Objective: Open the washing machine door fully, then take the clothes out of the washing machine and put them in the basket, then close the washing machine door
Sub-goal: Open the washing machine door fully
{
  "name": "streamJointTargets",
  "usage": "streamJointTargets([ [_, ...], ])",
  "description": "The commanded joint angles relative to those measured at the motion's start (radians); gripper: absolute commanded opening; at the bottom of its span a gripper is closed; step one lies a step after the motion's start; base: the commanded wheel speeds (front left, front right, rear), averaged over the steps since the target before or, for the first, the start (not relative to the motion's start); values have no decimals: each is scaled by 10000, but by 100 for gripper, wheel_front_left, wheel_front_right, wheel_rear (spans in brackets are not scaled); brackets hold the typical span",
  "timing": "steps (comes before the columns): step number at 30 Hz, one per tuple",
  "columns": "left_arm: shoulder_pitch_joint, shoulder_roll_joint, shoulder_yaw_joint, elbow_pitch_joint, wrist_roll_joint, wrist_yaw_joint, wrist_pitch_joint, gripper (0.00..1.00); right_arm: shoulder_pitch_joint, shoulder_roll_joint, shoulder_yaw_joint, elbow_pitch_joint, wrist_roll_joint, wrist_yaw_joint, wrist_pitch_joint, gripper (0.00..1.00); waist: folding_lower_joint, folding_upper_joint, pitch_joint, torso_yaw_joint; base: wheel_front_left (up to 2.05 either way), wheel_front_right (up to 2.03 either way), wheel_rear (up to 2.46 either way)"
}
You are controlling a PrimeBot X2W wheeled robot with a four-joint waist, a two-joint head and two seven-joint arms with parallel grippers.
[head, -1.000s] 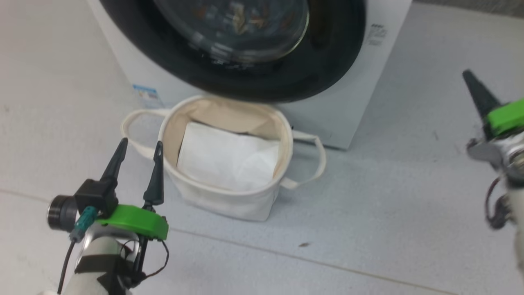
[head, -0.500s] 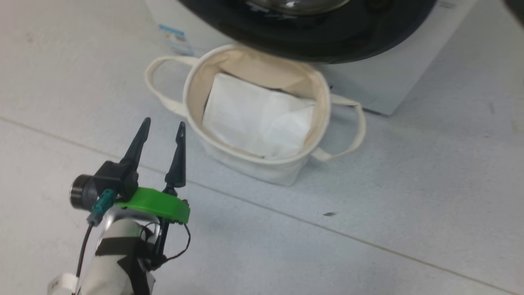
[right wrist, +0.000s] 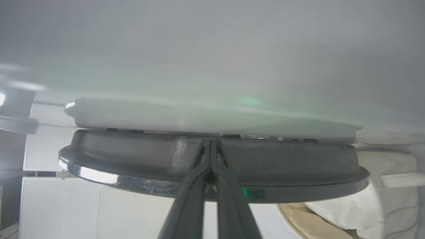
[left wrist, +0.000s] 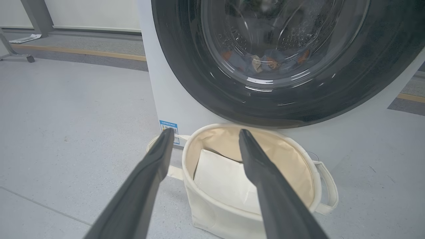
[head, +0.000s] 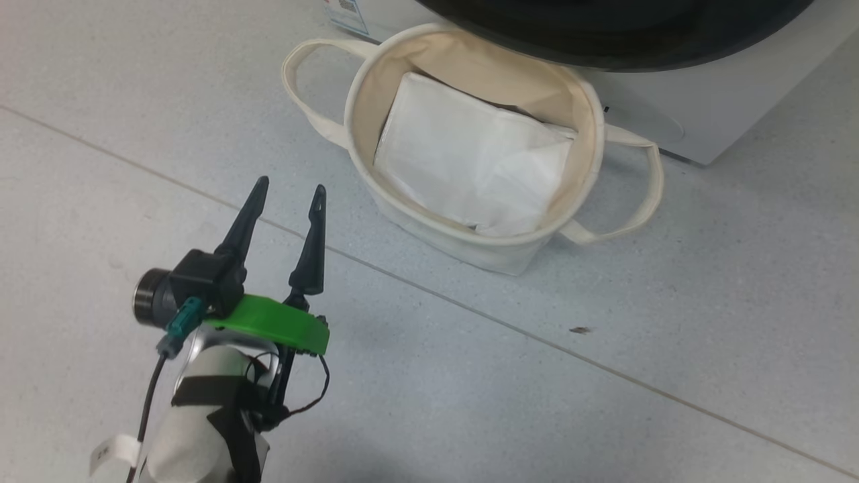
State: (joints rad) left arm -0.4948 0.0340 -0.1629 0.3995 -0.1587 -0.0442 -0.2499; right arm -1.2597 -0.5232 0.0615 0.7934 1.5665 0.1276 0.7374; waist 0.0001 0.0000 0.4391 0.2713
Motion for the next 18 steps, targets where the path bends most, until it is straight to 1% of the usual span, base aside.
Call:
streamJointTargets([
  [1, -227, 172, 280, -325, -7, 41, -118, 100, -459, -28, 9, -287, -83, 31, -44, 0, 0, 0, 72, 58, 0, 0, 0],
  [6, -311, 166, 145, -447, -219, 118, -118, 100, -799, 65, 66, -202, -218, 31, -211, 0, -1, 0, 342, 163, 0, 0, 0],
  [10, -349, 164, 11, -426, -334, 189, -118, 100, -737, 239, 297, -218, -256, 31, 109, 0, -1, 0, 380, 194, 0, 0, 0],
  [14, -302, 164, -15, -357, -342, 236, -118, 100, -291, 438, 449, -508, -116, 31, 540, 0, -1, 0, 155, 173, 0, 0, 0],
  [18, -177, 163, 74, -288, -235, 229, -118, 100, 497, 772, 642, -1107, 108, 31, 1035, 0, -1, 0, -232, 61, 0, 0, 0],
])
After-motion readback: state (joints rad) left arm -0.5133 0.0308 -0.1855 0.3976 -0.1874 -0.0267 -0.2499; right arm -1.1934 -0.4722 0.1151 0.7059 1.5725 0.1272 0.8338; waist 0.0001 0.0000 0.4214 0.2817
